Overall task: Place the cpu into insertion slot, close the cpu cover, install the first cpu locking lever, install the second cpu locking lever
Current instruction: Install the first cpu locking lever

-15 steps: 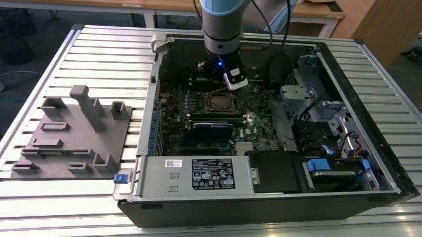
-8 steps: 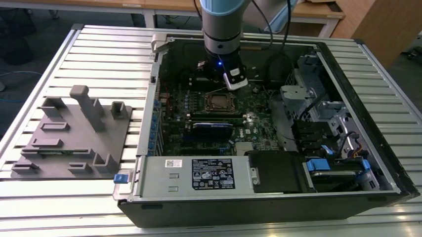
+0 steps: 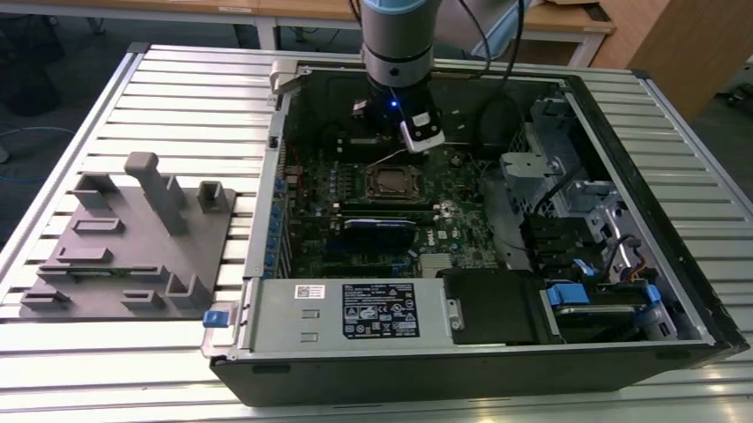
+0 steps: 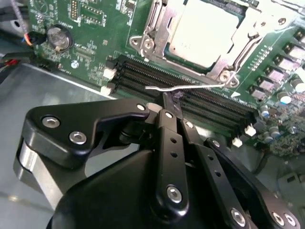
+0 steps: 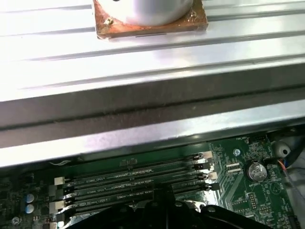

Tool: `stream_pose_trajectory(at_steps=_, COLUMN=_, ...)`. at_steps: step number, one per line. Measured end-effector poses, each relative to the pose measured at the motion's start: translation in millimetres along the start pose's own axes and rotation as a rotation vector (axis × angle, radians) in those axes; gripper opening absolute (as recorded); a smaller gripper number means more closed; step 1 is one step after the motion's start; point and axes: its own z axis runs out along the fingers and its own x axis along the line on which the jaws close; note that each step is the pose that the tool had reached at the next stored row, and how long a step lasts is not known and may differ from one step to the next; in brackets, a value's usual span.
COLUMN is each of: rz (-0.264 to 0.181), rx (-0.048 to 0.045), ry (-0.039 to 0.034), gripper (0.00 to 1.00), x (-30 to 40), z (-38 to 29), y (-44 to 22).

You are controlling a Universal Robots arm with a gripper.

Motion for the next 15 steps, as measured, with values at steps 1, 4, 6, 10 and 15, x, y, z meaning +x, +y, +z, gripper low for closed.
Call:
stream_pose_trajectory(at_steps=1, rz=0.000, rx=-0.0021, ry=0.0003, gripper=0.10, x=-0.1, z=-1.8, y=0.5)
stream_pose_trajectory(at_steps=4, rz=0.001, rx=-0.0109, ry=0.0018, gripper=0.10, x=-0.5, z=-6.4, y=1.9)
stream_pose_trajectory(at_steps=6, rz=0.002, rx=-0.0162, ry=0.0027, gripper=0.10, x=-0.7, z=-9.0, y=2.7)
stream_pose_trajectory(at_steps=10, rz=0.003, rx=-0.0256, ry=0.0043, gripper=0.10, x=-0.9, z=-12.7, y=3.8)
stream_pose_trajectory(at_steps=15, rz=0.003, rx=-0.0288, ry=0.0037, gripper=0.10, x=-2.4, z=-14.9, y=-3.3)
